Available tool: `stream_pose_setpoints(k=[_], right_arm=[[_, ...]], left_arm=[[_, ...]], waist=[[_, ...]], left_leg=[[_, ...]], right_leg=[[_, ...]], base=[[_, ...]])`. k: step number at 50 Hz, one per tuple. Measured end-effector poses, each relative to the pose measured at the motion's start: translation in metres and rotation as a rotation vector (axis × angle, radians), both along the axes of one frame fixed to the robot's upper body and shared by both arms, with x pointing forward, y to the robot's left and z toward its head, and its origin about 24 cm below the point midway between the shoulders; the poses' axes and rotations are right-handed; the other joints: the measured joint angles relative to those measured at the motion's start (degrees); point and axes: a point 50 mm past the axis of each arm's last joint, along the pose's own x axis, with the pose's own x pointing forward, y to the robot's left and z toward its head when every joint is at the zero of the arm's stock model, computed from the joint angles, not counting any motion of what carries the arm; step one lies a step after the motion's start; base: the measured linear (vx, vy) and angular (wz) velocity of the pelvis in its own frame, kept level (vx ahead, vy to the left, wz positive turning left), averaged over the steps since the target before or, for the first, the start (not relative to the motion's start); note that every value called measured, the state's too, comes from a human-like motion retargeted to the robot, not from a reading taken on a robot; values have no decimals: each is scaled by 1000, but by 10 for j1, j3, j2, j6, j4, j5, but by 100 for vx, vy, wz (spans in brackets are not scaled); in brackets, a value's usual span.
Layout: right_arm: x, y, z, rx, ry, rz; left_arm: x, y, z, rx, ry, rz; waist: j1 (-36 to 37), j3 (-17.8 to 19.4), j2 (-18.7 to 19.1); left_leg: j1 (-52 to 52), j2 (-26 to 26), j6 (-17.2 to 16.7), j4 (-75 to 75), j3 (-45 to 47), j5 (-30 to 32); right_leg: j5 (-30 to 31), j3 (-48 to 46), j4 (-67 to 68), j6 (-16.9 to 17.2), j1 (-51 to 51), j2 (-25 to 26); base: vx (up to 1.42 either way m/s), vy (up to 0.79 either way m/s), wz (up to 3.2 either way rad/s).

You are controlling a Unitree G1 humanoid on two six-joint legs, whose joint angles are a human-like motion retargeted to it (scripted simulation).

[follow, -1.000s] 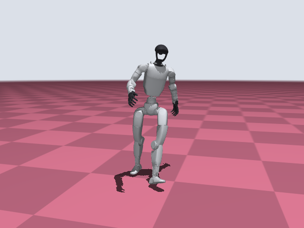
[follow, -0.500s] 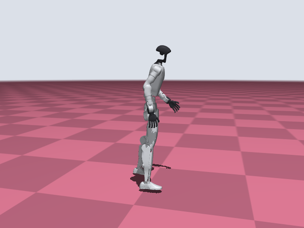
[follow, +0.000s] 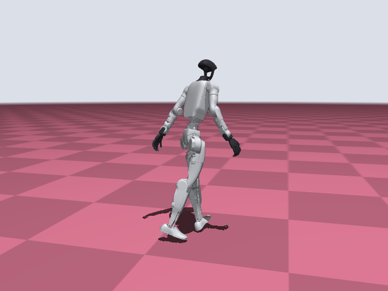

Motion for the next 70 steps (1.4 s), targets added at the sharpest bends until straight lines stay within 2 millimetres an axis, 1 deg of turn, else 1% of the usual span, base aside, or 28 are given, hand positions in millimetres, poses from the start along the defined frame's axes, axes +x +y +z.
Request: stream_pose_setpoints(k=[3,5,7,9,13,15,17,19,22,24,26,29,32,33,35,38,42,45,48,50,52,55,58,60,62,64,67,70], right_arm=[[-45,2,-27,70,165,-71],[-85,12,-47,129,308,-74],[-125,30,-61,176,462,-16],[-161,50,-69,210,601,88],[-206,87,-72,261,777,401],[-221,99,-69,297,822,528],[-227,106,-67,337,839,595],[-227,109,-67,362,844,620],[-214,104,-70,349,849,623],[-199,93,-73,298,855,617],[-181,79,-75,224,866,602],[-146,61,-75,109,858,573],[-104,44,-68,-5,776,510],[-88,39,-64,-43,730,487],[-51,30,-51,-109,588,431],[21,22,-15,-160,278,319],[101,37,56,-93,-164,274],[136,58,114,-58,-478,309],[150,70,156,-83,-677,365],[151,75,166,-89,-727,395],[144,76,154,-68,-690,403],[119,74,105,-23,-500,364],[60,68,29,16,-180,291],[-1,67,-20,61,80,261],[-71,67,-56,120,362,244],[-138,63,-73,173,631,185],[-221,56,-74,248,952,133],[-276,50,-63,300,1134,157]], left_arm=[[18,-10,-6,-26,-48,82],[49,-11,-10,-57,-128,28],[103,-6,-11,-56,-253,-103],[172,-3,-2,-10,-416,-252],[322,-22,61,93,-830,-584],[380,-47,109,132,-1046,-763],[422,-77,163,179,-1256,-919],[447,-105,214,220,-1453,-1027],[462,-138,273,224,-1694,-1097],[462,-149,289,176,-1780,-1097],[459,-150,285,123,-1781,-1079],[447,-133,240,75,-1627,-1048],[404,-102,153,32,-1301,-997],[378,-88,118,10,-1147,-982],[307,-59,53,-74,-812,-937],[179,-16,-2,-159,-328,-743],[23,15,2,-259,176,-569],[-53,21,24,-278,300,-505],[-91,20,40,-238,248,-363],[-105,14,46,-210,213,-243],[-113,5,46,-203,208,-153],[-105,-10,36,-193,220,-104],[-58,-18,13,-172,140,-142],[-7,-20,-3,-182,13,-219],[63,-19,-13,-200,-134,-367],[146,-19,-10,-166,-280,-508],[278,-30,28,-77,-544,-696],[387,-57,101,9,-882,-841]], waist=[[-37,-5,20],[-56,-10,40],[-70,-20,51],[-89,-23,53],[-142,0,61],[-173,9,67],[-209,16,69],[-243,21,67],[-282,20,54],[-299,15,35],[-309,19,14],[-281,39,-10],[-216,59,-34],[-198,61,-51],[-196,17,-74],[-174,-11,-84],[-108,-13,-114],[-52,-15,-127],[11,0,-108],[40,8,-78],[50,12,-58],[40,4,-50],[7,-7,-39],[-14,-16,-18],[-29,-48,-1],[-49,-69,6],[-94,-66,16],[-156,-59,30]], left_leg=[[39,14,-10,0,-65,-14],[66,37,-16,4,-112,-26],[70,53,-11,17,-165,-36],[71,54,-7,27,-229,-41],[102,44,-4,35,-367,-40],[123,42,1,37,-432,-35],[140,41,3,37,-490,-28],[155,41,0,36,-537,-19],[172,33,-7,34,-589,-3],[192,16,-14,29,-614,13],[230,-4,-17,21,-638,34],[304,-28,2,16,-669,76],[334,-74,37,83,-644,125],[310,-102,44,152,-600,142],[130,-124,59,422,-455,124],[-53,-58,130,645,-310,26],[-177,-42,176,656,-262,-26],[-222,-50,159,513,-282,9],[-185,-11,132,269,-267,77],[-152,32,107,134,-214,88],[-128,50,79,49,-163,71],[-97,37,70,0,-178,81],[-37,28,74,0,-192,105],[18,40,67,0,-207,93],[31,61,63,17,-233,68],[36,64,56,36,-258,43],[70,57,36,56,-301,8],[113,54,19,64,-355,-17]], right_leg=[[50,-34,54,-40,24,21],[93,-48,157,-69,5,23],[126,-18,312,-73,-75,14],[111,49,442,-59,-166,22],[-9,113,583,-77,-278,15],[-51,138,593,-84,-316,23],[-82,155,561,-81,-348,37],[-97,147,492,-81,-372,40],[-81,81,321,-86,-386,25],[-60,16,165,-73,-368,19],[-48,-6,29,-46,-334,31],[-5,46,-52,-49,-267,53],[-12,95,-39,-65,-191,37],[-28,109,-25,-57,-172,15],[-51,128,5,-38,-189,-25],[-77,160,15,-11,-184,-33],[-87,225,-3,28,-140,-43],[-89,272,-18,47,-113,-46],[-93,321,-31,59,-67,-23],[-99,344,-36,64,-24,4],[-97,359,-37,68,18,18],[-65,379,-27,62,62,20],[35,376,9,45,98,33],[122,354,91,33,93,59],[142,311,292,32,-23,90],[93,262,456,2,-145,86],[10,199,556,-58,-259,49],[-22,178,503,-66,-320,39]], base=[[53,11,178],[54,14,194],[49,13,211],[47,10,257],[49,8,306],[50,3,315],[49,-4,304],[50,-11,271],[53,-18,200],[62,-25,146],[75,-27,105],[85,-26,-6],[91,-22,-112],[87,-18,-88],[78,-16,-24],[77,-14,-67],[79,-9,-156],[80,1,-174],[87,11,-189],[96,22,-150],[99,28,-86],[101,31,-13],[107,30,57],[109,28,69],[99,25,70],[92,21,99],[90,16,146],[88,5,178]])
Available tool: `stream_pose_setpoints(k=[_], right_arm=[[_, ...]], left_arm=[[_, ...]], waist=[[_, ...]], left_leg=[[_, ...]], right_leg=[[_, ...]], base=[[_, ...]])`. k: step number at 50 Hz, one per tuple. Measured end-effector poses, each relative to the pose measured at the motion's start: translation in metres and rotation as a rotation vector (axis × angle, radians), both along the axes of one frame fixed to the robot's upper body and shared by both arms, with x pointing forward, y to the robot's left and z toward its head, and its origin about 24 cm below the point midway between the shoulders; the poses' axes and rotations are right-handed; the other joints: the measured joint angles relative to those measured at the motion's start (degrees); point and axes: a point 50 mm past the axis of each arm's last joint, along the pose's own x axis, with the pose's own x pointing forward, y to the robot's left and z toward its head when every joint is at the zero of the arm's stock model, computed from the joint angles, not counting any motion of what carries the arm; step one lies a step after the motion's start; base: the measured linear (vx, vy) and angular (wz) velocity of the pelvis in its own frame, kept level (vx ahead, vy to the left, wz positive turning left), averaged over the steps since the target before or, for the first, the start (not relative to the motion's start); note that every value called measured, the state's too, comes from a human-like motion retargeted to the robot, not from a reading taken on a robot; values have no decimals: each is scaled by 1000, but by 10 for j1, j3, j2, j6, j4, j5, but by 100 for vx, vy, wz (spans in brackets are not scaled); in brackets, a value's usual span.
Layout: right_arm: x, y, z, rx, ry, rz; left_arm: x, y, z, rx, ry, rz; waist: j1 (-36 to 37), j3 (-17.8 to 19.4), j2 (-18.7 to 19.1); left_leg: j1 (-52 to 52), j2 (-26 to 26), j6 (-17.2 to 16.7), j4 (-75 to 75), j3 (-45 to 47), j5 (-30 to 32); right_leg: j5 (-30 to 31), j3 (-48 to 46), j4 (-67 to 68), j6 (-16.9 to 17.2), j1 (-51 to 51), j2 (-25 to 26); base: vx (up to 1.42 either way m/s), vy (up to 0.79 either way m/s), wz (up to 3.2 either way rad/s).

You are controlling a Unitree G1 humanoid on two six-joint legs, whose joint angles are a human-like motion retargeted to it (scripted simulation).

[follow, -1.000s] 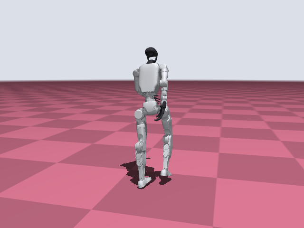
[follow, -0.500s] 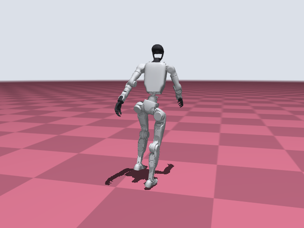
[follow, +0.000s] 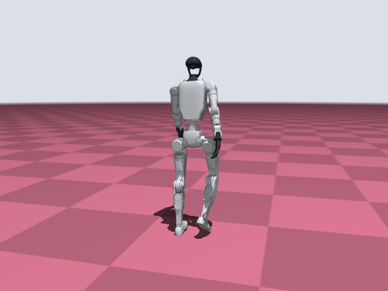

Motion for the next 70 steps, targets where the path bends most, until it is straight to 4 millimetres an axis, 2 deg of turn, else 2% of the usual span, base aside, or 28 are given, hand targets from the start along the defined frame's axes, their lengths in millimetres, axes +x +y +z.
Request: stream_pose_setpoints(k=[2,4,6,8,10,13,15,17,20,22,25,29,31,33,36,39,42,45,48,51,53,55,57,60,63,65,67,70], right_arm=[[-19,-6,6,17,40,21],[-28,-12,11,5,46,27],[-31,-17,13,-28,45,19],[-28,-16,11,-42,44,10],[-18,-12,7,-44,36,-13],[17,-11,-2,-69,-20,-55],[54,-11,-7,-99,-106,-62],[100,-12,-10,-147,-238,-62],[189,-15,0,-223,-530,-85],[254,-13,20,-243,-746,-99],[341,-2,69,-220,-1063,-65],[422,11,150,-217,-1442,39],[443,14,185,-226,-1585,65],[452,16,204,-221,-1674,61],[446,15,195,-199,-1667,14],[413,9,146,-193,-1489,-43],[343,4,75,-170,-1191,-65],[244,-2,17,-172,-818,-74],[142,-10,-8,-214,-456,-112],[55,-12,-8,-201,-186,-128],[10,-12,0,-173,-66,-137],[-23,-13,8,-148,10,-149],[-44,-14,16,-146,62,-164],[-59,-12,21,-148,134,-165],[-49,-4,16,-108,149,-158],[-30,-2,9,-94,119,-161],[3,-2,0,-88,40,-144],[67,-7,-10,-115,-156,-96]], left_arm=[[52,-21,61,-40,-244,-55],[86,-40,121,-103,-469,-80],[104,-54,171,-170,-644,-73],[110,-61,201,-210,-747,-60],[109,-65,202,-243,-763,-56],[90,-60,143,-272,-592,-45],[57,-47,77,-244,-381,-36],[-1,-29,2,-175,-88,-36],[-118,-2,-81,-86,375,-40],[-198,14,-108,-22,650,-10],[-313,33,-115,37,986,50],[-421,43,-95,13,1166,277],[-457,44,-82,-23,1180,440],[-484,42,-70,-54,1193,579],[-504,32,-63,-71,1223,677],[-489,25,-72,-66,1207,673],[-435,24,-95,-100,1079,574],[-341,33,-114,-91,884,398],[-216,42,-106,3,634,264],[-89,33,-61,56,308,146],[-17,19,-13,51,72,79],[39,4,44,22,-161,26],[76,-8,100,-26,-364,9],[105,-16,165,-84,-573,45],[107,-21,176,-144,-619,58],[97,-26,148,-202,-553,55],[70,-27,94,-223,-401,39],[-7,-23,-5,-202,-47,-11]], waist=[[-43,3,4],[-83,8,-2],[-117,20,-17],[-135,34,-26],[-133,37,-23],[-107,31,-22],[-86,38,-39],[-73,35,-69],[-67,-16,-87],[-40,-18,-99],[19,-6,-121],[106,17,-133],[145,31,-116],[171,41,-91],[182,48,-78],[170,43,-77],[149,36,-58],[123,4,-45],[86,-7,-37],[38,-10,-21],[-1,-11,-9],[-46,-9,0],[-91,1,-4],[-144,32,-23],[-147,42,-20],[-131,40,-20],[-108,46,-36],[-86,36,-75]], left_leg=[[27,-4,-2,0,-35,-11],[58,-17,-1,0,-68,-21],[100,-30,-2,1,-100,-31],[144,-27,-8,-1,-122,-35],[174,-13,-14,-1,-130,-19],[206,-11,-1,19,-124,65],[218,-29,30,67,-102,131],[158,-62,73,210,-66,167],[-72,-94,112,503,-22,119],[-165,-99,127,578,16,68],[-250,-88,141,571,84,42],[-280,-63,126,348,134,76],[-258,-33,105,184,150,112],[-236,5,72,54,170,112],[-212,20,48,-44,163,73],[-165,12,58,-62,160,103],[-97,20,57,-48,157,120],[-77,30,56,-18,122,77],[-59,21,39,8,90,36],[-27,12,23,15,52,8],[-2,9,14,10,22,-6],[28,4,5,3,-10,-19],[66,-9,-1,-2,-44,-31],[147,-17,-8,-9,-88,-45],[202,4,-9,-11,-99,-25],[229,6,3,1,-96,29],[247,-10,32,46,-74,103],[157,-48,95,270,-16,150]], right_leg=[[1,-5,-114,8,-15,-11],[23,-17,-278,17,-5,-38],[47,-30,-447,42,22,-67],[55,-30,-557,79,40,-76],[55,-13,-572,92,35,-67],[102,-14,-572,57,74,-54],[87,-3,-572,48,127,-57],[49,25,-549,58,161,-77],[18,46,-525,60,141,-92],[-1,66,-522,62,154,-90],[-27,106,-524,64,187,-91],[-51,164,-526,73,236,-84],[-59,189,-529,78,272,-62],[-66,208,-532,86,317,-35],[-54,225,-528,98,377,-28],[9,229,-500,95,417,-27],[122,203,-386,86,417,-1],[164,123,-112,78,264,19],[66,53,51,14,118,-4],[19,17,61,-4,20,-12],[4,3,-4,3,-21,-14],[4,-10,-128,13,-35,-26],[29,-25,-310,26,-10,-52],[46,-43,-544,76,43,-86],[31,-29,-572,94,47,-77],[71,-32,-572,77,74,-72],[88,-34,-572,69,127,-78],[53,-10,-553,71,186,-110]], base=[[88,-5,177],[93,-14,168],[101,-25,149],[104,-34,92],[102,-38,19],[104,-41,-48],[108,-42,-87],[103,-38,-68],[89,-26,-36],[90,-18,-96],[92,-12,-145],[95,0,-163],[101,12,-157],[108,21,-122],[110,29,-63],[113,33,1],[116,35,32],[102,30,67],[93,23,108],[90,16,136],[90,7,156],[93,-2,170],[100,-13,177],[109,-28,137],[107,-38,27],[110,-41,-37],[114,-41,-67],[107,-37,-43]])
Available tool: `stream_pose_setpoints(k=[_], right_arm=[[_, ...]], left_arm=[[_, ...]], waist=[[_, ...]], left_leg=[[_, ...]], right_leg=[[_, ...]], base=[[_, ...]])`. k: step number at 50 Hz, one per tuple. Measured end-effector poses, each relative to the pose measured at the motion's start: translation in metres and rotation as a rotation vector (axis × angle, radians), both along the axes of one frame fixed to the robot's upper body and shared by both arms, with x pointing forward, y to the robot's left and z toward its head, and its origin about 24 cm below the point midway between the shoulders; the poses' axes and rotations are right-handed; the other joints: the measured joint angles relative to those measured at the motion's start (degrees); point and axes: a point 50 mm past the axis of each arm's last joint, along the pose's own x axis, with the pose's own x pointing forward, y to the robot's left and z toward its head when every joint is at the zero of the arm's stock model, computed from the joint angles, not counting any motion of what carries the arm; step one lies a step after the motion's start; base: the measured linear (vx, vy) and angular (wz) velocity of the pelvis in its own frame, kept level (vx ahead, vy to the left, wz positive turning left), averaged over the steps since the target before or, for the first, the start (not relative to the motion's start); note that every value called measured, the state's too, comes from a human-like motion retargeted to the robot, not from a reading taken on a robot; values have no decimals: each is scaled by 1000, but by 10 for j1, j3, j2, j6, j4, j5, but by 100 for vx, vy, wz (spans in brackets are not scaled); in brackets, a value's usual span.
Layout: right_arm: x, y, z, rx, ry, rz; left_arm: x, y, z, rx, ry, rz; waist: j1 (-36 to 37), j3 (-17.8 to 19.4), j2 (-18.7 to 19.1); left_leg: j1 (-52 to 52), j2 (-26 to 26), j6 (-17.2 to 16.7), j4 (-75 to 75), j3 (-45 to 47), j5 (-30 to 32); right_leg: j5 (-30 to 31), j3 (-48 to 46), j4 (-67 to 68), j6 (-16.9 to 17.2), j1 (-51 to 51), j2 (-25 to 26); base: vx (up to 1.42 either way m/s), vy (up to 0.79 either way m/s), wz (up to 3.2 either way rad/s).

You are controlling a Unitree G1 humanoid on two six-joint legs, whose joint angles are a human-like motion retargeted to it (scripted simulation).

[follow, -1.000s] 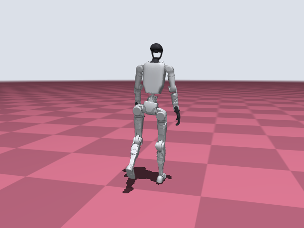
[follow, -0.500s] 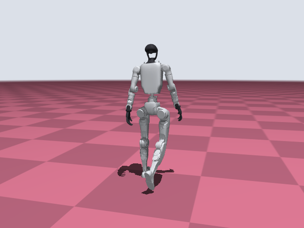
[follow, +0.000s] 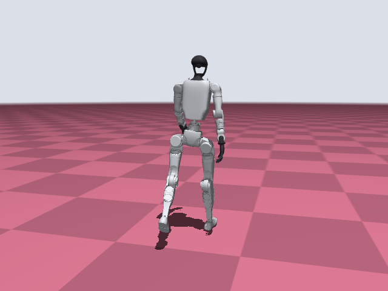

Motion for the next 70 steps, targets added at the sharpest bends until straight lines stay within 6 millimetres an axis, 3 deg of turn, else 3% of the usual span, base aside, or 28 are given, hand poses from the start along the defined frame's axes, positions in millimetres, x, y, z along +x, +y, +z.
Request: stream_pose_setpoints(k=[2,5,7,10,12,15,17,19,22,25,28,31,34,37,40,43,45,47,48,50,52,54,56,59,62,65,67,70], right_arm=[[58,-10,1,-69,-184,41],[158,-20,23,-178,-477,93],[220,-20,49,-223,-666,127],[299,-18,102,-279,-935,164],[337,-18,139,-321,-1082,181],[370,-22,183,-372,-1247,191],[374,-23,192,-376,-1288,192],[367,-23,182,-356,-1261,189],[331,-20,136,-289,-1099,181],[260,-8,71,-168,-844,185],[167,2,21,-101,-546,138],[74,10,-1,-64,-269,65],[-6,19,-3,3,-42,22],[-65,23,6,78,115,3],[-98,22,16,111,199,-9],[-109,18,20,86,245,-21],[-105,21,18,97,253,-13],[-91,22,13,100,232,-26],[-81,22,11,97,213,-35],[-56,20,5,86,159,-43],[-24,18,0,68,76,-31],[17,11,-3,21,-46,-16],[72,0,0,-51,-201,3],[161,-12,21,-141,-449,41],[247,-13,61,-195,-709,92],[321,-10,119,-254,-1011,136],[355,-9,162,-285,-1223,154],[377,-9,209,-284,-1465,151]], left_arm=[[-72,6,-56,24,260,-43],[-190,21,-104,94,643,-34],[-269,34,-115,133,882,8],[-370,50,-104,166,1156,142],[-415,58,-91,179,1252,271],[-457,66,-74,176,1299,447],[-470,65,-69,150,1305,500],[-471,62,-69,121,1304,517],[-452,58,-78,87,1269,504],[-400,59,-95,76,1154,390],[-305,71,-107,181,952,233],[-180,75,-92,308,664,131],[-59,57,-42,327,308,74],[34,28,34,260,-57,32],[89,4,118,175,-381,4],[113,-5,181,100,-594,55],[118,-5,203,72,-663,86],[115,-6,195,22,-649,99],[111,-6,182,-3,-613,100],[93,-4,138,-27,-490,88],[58,2,73,-6,-282,46],[2,11,6,23,-25,-5],[-63,22,-48,56,238,-19],[-173,40,-97,134,630,13],[-282,58,-110,192,959,100],[-365,73,-100,213,1133,294],[-405,81,-89,205,1162,448],[-454,89,-69,186,1197,601]], waist=[[3,-45,3],[44,-64,0],[86,-60,-16],[161,-45,-40],[211,-32,-41],[272,-12,-8],[290,-3,12],[292,-1,16],[275,-10,13],[252,-26,24],[221,-53,21],[182,-57,26],[131,-56,43],[67,-54,62],[-3,-50,65],[-56,-26,43],[-66,-12,37],[-53,-11,41],[-43,-12,41],[-21,-7,32],[-2,-3,5],[4,-26,-11],[16,-53,-7],[68,-56,-16],[143,-45,-42],[221,-29,-55],[268,-15,-38],[311,-9,-1]], left_leg=[[-168,-8,25,211,18,-47],[-324,-19,42,343,52,-117],[-377,-17,47,331,94,-125],[-419,-14,41,213,146,-113],[-416,-6,26,59,158,-75],[-384,41,-13,-179,164,-36],[-371,70,-41,-270,170,-62],[-357,76,-49,-314,166,-82],[-313,75,-40,-325,183,-54],[-254,84,-41,-311,179,-32],[-237,79,-39,-286,142,-75],[-211,70,-57,-267,107,-110],[-176,63,-75,-263,69,-135],[-137,60,-88,-272,25,-152],[-95,50,-97,-279,-18,-166],[-21,34,-103,-283,-59,-180],[26,44,-108,-288,-69,-178],[56,53,-107,-286,-67,-146],[69,53,-102,-279,-65,-118],[93,42,-79,-246,-55,-51],[70,15,-43,-136,-29,6],[-50,-2,-15,66,1,12],[-195,-6,3,239,22,-42],[-323,-14,23,314,67,-110],[-388,-19,30,235,130,-120],[-409,-10,17,44,173,-89],[-394,19,-4,-109,197,-51],[-378,69,-43,-267,248,-52]], right_leg=[[-25,9,22,-10,-24,-2],[-57,37,38,-18,-22,11],[-75,67,39,-15,-1,13],[-100,117,37,-5,33,10],[-112,146,36,4,58,16],[-127,180,33,13,115,54],[-131,193,31,21,161,71],[-120,199,38,23,197,71],[-61,193,78,10,229,74],[51,158,225,-8,205,98],[77,90,481,-26,58,97],[-3,47,622,-66,-67,94],[-42,21,634,-74,-160,99],[-62,-3,530,-63,-215,94],[-38,-26,300,-49,-212,66],[-24,-40,43,-8,-160,33],[-55,-40,-19,22,-155,33],[-63,-41,-19,19,-151,46],[-51,-47,-19,9,-137,50],[-28,-59,-19,-5,-90,48],[-18,-49,-18,-6,-34,26],[-22,-33,-3,-9,-20,7],[-39,-15,18,-16,-33,9],[-70,26,30,-16,-16,18],[-98,80,30,-6,14,14],[-127,126,24,6,51,17],[-146,145,16,8,94,40],[-168,156,9,14,170,78]], base=[[91,-27,-7],[92,-21,-85],[95,-15,-152],[96,-5,-178],[98,6,-179],[105,18,-148],[110,28,-84],[111,32,-30],[114,35,18],[115,36,36],[102,31,79],[94,23,119],[90,15,141],[90,5,156],[94,-9,158],[105,-25,122],[107,-34,29],[107,-36,-36],[110,-37,-60],[114,-37,-73],[113,-36,-66],[100,-30,-26],[92,-22,-40],[94,-16,-124],[97,-6,-176],[102,6,-175],[110,17,-150],[117,28,-86]])
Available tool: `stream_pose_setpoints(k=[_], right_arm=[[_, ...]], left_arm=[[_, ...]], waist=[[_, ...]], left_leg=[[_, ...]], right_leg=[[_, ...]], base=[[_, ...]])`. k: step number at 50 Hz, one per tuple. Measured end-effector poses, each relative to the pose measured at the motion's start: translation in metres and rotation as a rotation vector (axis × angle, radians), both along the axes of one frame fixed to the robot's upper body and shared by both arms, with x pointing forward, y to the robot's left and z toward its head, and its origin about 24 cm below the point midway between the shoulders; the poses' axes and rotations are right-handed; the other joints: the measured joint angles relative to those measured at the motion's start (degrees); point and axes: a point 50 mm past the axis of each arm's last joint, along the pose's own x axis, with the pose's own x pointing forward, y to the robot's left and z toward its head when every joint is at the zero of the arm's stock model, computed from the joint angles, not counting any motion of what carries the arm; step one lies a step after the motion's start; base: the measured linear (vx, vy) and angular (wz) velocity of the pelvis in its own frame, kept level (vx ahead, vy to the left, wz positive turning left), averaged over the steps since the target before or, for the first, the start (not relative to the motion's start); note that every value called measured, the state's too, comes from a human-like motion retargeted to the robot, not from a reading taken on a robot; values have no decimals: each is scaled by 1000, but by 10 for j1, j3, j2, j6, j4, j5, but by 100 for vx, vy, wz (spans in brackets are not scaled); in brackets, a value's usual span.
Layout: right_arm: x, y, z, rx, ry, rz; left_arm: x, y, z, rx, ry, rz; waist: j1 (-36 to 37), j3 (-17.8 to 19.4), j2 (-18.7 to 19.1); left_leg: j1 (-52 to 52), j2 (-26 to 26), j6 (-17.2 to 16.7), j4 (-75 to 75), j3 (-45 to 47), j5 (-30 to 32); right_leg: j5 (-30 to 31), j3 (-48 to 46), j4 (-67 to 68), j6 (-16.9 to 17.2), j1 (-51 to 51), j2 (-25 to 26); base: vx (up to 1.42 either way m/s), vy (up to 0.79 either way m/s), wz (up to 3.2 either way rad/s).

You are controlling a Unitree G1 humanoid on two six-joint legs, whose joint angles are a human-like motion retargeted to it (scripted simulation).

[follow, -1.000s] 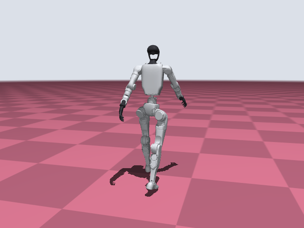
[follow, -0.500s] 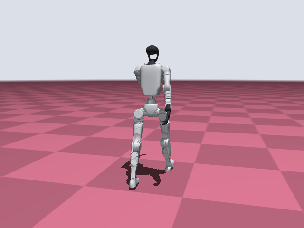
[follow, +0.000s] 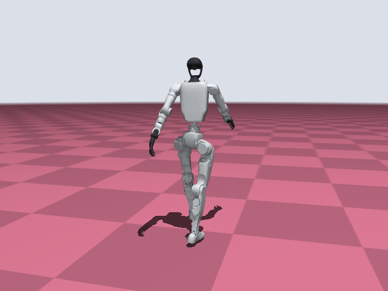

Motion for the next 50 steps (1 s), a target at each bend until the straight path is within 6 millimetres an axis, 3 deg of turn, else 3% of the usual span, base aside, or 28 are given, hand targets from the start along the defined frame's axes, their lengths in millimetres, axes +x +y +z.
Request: stream_pose_setpoints(k=[3,5,8,10,13,16,19,22,25,28,30,32,34,37,40,42,44,45,47,50], right_arm=[[-9,-6,-3,61,-31,-22],[-31,-11,-33,114,63,-57],[-96,-11,-105,209,348,-65],[-151,-6,-149,268,566,-70],[-239,-3,-191,334,873,-201],[-318,7,-209,367,1116,-291],[-383,18,-210,390,1283,-308],[-424,21,-205,425,1376,-310],[-441,21,-201,453,1444,-289],[-437,20,-201,443,1468,-256],[-424,17,-204,387,1465,-238],[-398,12,-208,286,1405,-199],[-361,-1,-208,159,1304,-154],[-301,-21,-199,20,1140,-111],[-245,-39,-181,-28,963,-116],[-212,-51,-162,-29,808,-147],[-187,-60,-142,-2,631,-176],[-178,-63,-132,15,548,-186],[-168,-71,-115,44,441,-198],[-170,-80,-106,91,410,-204]], left_arm=[[-29,4,15,11,65,55],[-34,6,19,1,96,61],[-6,16,9,-70,31,-26],[39,29,-2,-117,-67,-163],[142,43,-15,-48,-306,-350],[259,32,-2,19,-661,-565],[350,-8,41,6,-1083,-745],[399,-46,94,-94,-1470,-761],[416,-58,125,-179,-1679,-615],[405,-51,109,-196,-1654,-393],[383,-43,79,-162,-1522,-255],[346,-34,42,-126,-1316,-191],[300,-29,8,-112,-1087,-146],[227,-19,-22,-112,-751,-87],[173,-2,-30,-58,-512,-12],[158,12,-27,67,-464,84],[144,22,-25,179,-454,186],[137,24,-24,220,-448,234],[126,21,-25,244,-414,313],[125,10,-29,165,-367,325]], waist=[[13,-11,5],[6,-17,5],[-17,-13,26],[-32,-42,25],[-64,-50,18],[-116,-35,23],[-189,-34,36],[-263,-30,34],[-309,9,18],[-286,32,6],[-254,53,-13],[-249,49,-23],[-254,11,-6],[-233,-15,-3],[-189,-19,-21],[-137,8,-19],[-109,30,10],[-104,36,25],[-108,39,45],[-122,36,73]], left_leg=[[20,-8,2,-61,-23,14],[57,-24,19,-67,-47,46],[149,-29,16,-51,-104,16],[149,-25,10,-23,-154,-13],[158,-38,-11,5,-229,-57],[205,-52,-23,8,-319,-90],[256,-50,-31,-6,-415,-105],[315,-42,-41,-32,-500,-113],[406,-15,-42,-65,-555,-131],[454,-3,-1,-29,-520,-148],[447,-27,49,85,-424,-145],[318,-41,106,340,-321,-172],[149,-55,137,535,-287,-202],[3,-100,146,566,-226,-214],[-27,-113,124,358,-111,-178],[32,-122,73,120,-60,-109],[69,-93,5,-17,-4,-85],[75,-75,-32,-54,29,-86],[80,-49,-76,-67,58,-79],[116,-33,-57,-67,-8,-31]], right_leg=[[13,0,15,-6,51,5],[71,-7,39,-19,83,7],[232,-39,179,-33,88,36],[255,-71,410,-20,-49,57],[186,-121,605,-48,-224,44],[127,-152,620,-59,-321,8],[105,-173,485,-50,-355,-46],[114,-187,208,-31,-310,-115],[100,-165,-11,26,-235,-166],[155,-180,-24,45,-206,-189],[219,-205,-6,37,-169,-207],[221,-230,20,27,-157,-215],[202,-263,41,2,-185,-197],[185,-300,58,-30,-200,-182],[173,-321,59,-36,-187,-171],[162,-319,51,-29,-147,-141],[148,-336,38,-23,-82,-86],[142,-347,30,-21,-49,-58],[148,-361,25,-28,4,-22],[201,-360,81,-70,45,3]], base=[[119,36,3],[123,38,86],[127,35,145],[112,24,177],[105,12,230],[105,0,290],[102,-16,317],[104,-40,297],[106,-67,209],[96,-73,54],[87,-71,12],[72,-60,93],[59,-46,127],[59,-36,85],[69,-30,29],[81,-23,-42],[88,-19,6],[89,-16,59],[88,-12,89],[85,-2,128]])
